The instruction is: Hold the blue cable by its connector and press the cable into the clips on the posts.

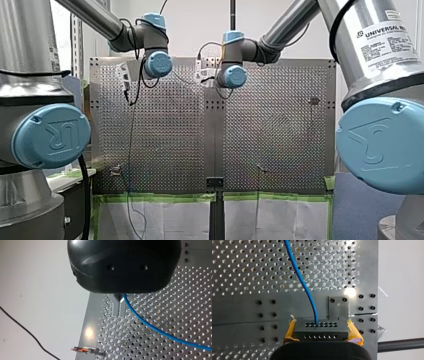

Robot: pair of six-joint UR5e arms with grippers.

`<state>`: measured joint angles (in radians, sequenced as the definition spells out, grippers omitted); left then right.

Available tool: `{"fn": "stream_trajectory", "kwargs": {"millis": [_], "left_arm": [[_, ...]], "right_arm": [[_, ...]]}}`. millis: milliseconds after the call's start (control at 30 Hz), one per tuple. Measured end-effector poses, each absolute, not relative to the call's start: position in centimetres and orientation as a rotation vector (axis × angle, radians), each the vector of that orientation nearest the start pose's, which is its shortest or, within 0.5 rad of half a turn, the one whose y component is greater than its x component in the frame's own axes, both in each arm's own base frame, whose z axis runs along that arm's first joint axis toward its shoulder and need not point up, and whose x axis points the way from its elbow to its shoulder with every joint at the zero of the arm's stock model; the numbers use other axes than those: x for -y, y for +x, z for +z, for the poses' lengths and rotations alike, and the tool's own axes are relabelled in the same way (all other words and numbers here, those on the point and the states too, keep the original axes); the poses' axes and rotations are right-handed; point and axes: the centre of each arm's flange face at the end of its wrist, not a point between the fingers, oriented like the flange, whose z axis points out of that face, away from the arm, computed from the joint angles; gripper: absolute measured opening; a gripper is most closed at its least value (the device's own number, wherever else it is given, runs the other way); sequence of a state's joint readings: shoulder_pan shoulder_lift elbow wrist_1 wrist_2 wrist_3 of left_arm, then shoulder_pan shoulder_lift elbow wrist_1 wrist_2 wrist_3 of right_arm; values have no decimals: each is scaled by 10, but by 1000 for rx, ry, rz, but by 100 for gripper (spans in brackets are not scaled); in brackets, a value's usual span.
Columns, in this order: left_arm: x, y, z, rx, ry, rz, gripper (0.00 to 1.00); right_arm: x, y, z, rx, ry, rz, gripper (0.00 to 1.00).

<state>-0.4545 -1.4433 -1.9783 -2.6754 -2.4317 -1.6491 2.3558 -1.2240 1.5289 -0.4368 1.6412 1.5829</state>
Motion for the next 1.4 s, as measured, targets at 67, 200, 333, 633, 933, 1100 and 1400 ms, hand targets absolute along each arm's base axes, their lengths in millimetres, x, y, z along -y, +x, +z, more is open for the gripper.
{"fn": "stream_trajectory", "kwargs": {"millis": [67,200,333,633,933,1100,1400], "left_arm": [[229,343,395,-1382,-450,163,0],[224,353,409,-1379,-455,176,0],[217,364,421,-1366,-464,173,0],[195,386,426,-1349,-481,158,0],[167,412,423,-1340,-502,154,0],[150,427,436,-1312,-502,148,0],[121,442,446,-1295,-526,167,0]], "right_arm": [[356,538,366,739,1578,1831,0],[354,545,380,731,1578,1859,0],[355,552,400,717,1549,1892,0],[363,562,446,692,1460,1965,0],[368,566,479,690,1379,2008,0],[367,567,480,697,1371,2007,0],[364,580,465,730,1380,1988,0]]}}
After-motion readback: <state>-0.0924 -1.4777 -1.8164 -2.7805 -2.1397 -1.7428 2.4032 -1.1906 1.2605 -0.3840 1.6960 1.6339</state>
